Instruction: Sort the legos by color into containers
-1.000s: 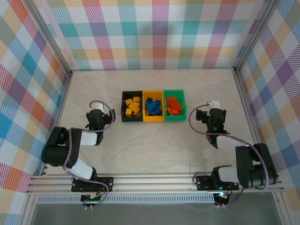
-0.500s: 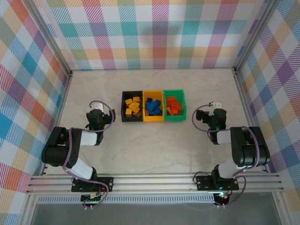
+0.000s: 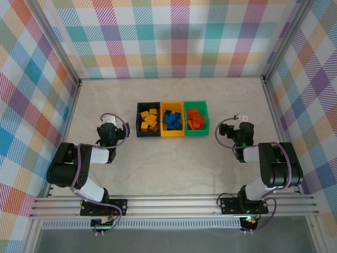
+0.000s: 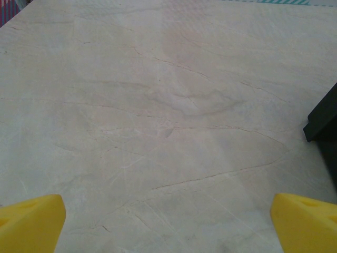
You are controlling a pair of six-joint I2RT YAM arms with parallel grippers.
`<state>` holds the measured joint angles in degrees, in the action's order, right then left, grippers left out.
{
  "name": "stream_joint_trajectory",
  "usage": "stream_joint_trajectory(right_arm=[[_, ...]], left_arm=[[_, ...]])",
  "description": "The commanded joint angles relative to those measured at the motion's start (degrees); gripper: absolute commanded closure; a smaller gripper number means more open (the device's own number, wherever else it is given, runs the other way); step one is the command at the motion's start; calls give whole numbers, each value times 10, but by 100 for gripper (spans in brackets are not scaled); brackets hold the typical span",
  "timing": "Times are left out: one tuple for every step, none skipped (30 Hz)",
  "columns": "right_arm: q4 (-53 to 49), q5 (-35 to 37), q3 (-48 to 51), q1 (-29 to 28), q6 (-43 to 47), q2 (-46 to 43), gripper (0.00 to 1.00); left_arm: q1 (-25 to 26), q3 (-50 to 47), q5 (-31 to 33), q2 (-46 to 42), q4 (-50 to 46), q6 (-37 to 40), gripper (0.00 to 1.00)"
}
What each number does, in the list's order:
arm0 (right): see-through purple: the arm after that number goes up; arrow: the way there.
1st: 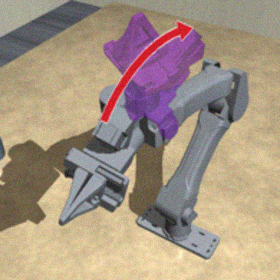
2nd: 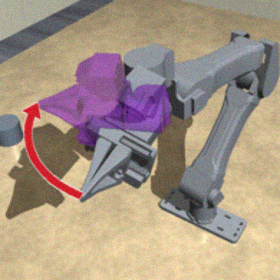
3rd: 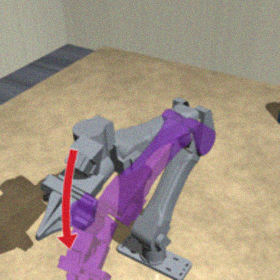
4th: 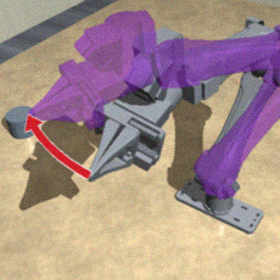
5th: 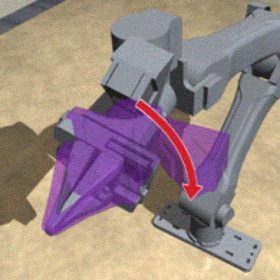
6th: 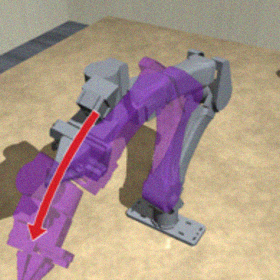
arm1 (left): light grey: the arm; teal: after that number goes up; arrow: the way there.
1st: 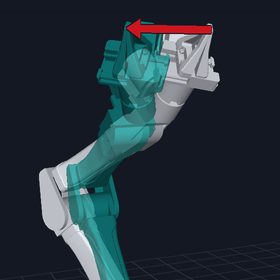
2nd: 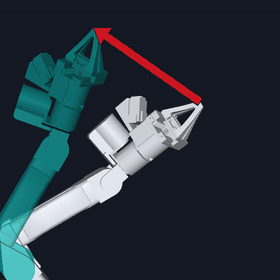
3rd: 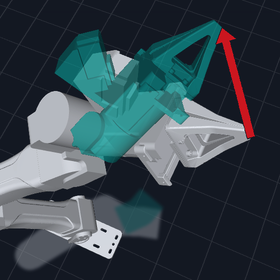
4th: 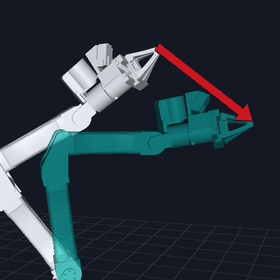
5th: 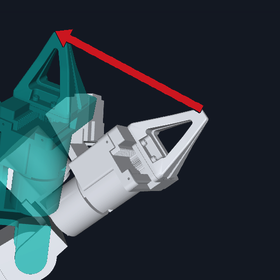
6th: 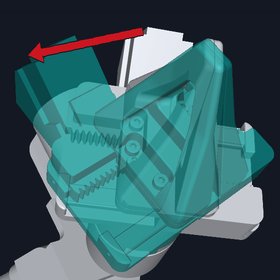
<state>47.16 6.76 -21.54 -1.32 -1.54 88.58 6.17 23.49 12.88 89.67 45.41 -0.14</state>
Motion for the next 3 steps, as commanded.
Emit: stream_joint_trajectory(right_arm=[[21,-10,-10,1,-9,-9,0],[21,-10,-10,2,-8,-9,0],[21,-10,-10,1,-9,-9,0]], left_arm=[[-7,0,-4,-1,18,6,0],[-7,0,-4,-1,18,5,0],[-7,0,-4,-1,18,5,0]])
